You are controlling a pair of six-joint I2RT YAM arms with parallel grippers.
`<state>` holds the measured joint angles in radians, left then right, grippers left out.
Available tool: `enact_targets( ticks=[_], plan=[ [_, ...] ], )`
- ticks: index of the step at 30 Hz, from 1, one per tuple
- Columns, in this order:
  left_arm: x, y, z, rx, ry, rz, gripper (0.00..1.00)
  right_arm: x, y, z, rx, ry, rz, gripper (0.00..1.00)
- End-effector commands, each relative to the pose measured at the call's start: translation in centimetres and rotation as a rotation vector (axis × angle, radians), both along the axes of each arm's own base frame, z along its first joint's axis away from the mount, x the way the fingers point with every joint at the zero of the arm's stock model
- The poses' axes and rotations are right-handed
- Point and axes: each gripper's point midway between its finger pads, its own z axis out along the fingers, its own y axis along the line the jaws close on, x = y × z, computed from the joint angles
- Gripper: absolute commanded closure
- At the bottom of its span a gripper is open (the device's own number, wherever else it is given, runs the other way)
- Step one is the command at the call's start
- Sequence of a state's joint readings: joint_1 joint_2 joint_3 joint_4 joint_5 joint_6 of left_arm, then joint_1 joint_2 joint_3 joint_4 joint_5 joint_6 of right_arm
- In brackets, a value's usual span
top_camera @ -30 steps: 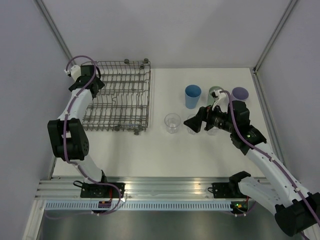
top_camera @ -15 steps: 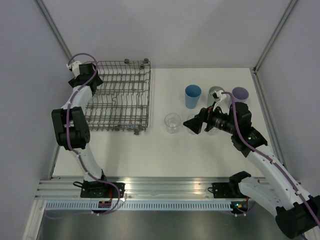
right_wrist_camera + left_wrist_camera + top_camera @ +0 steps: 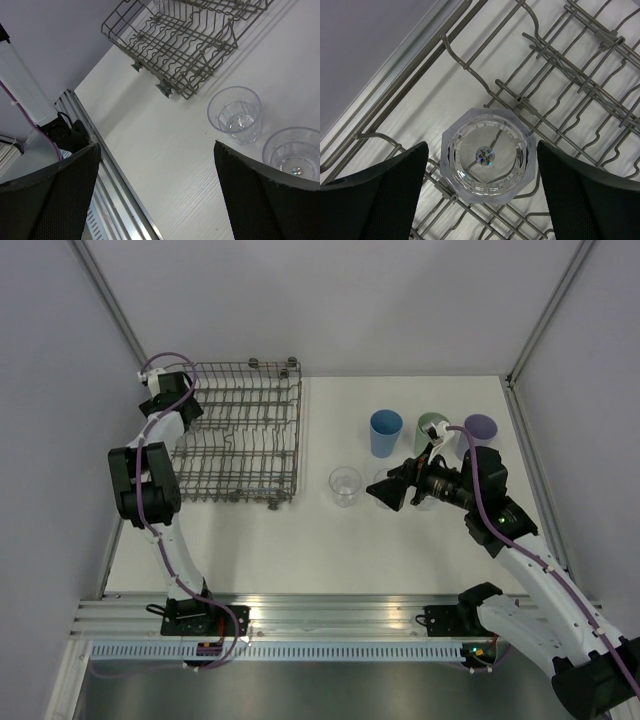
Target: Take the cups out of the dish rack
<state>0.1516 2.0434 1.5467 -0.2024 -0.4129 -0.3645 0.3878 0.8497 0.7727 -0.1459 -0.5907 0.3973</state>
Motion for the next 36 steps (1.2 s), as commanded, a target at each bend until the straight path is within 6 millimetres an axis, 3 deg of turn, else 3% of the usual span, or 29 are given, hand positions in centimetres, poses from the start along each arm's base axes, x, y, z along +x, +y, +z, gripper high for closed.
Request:
enact_targets(
  ticks=[1,11,12,14,15,16,23,31,36],
  plan=[
    [2.1,0.9,2.1,0.047,-0.057,-0.036,0.09,-0.2,0.4,1.2,0.026,-0.050,0.032,0.02],
    [2.3,0.9,2.4,0.043,-0.063,-0.040,0.59,0.0,0.6,1.4,0.033,-0.049,0.042,0.02],
    [2.1,0.9,2.4,0.043,-0.060,-0.036,0.69,0.0,0.6,1.5,0.034,-0.052,0.040,0.02],
    [1.9,0.9,3.3,0.040,-0.081,-0.021,0.81,0.1,0.6,1.6,0.034,-0.052,0.040,0.02],
    [1.7,1.0,3.5,0.039,-0.083,-0.019,0.93,0.2,0.6,1.5,0.033,-0.049,0.037,0.02],
    [1.6,1.0,3.9,0.038,-0.092,-0.015,0.97,0.2,0.6,1.5,0.031,-0.048,0.036,0.02],
    [0.5,0.6,9.0,0.028,-0.190,0.004,0.98,0.9,0.3,1.0,0.017,-0.031,-0.007,0.02],
    [-1.1,-0.3,12.7,-0.003,-0.239,0.001,0.98,1.7,0.4,0.0,0.009,0.005,-0.022,0.02],
    [-2.0,-2.4,13.6,-0.091,-0.262,-0.023,0.98,0.5,1.9,1.3,0.137,0.083,0.058,0.02]
  ],
)
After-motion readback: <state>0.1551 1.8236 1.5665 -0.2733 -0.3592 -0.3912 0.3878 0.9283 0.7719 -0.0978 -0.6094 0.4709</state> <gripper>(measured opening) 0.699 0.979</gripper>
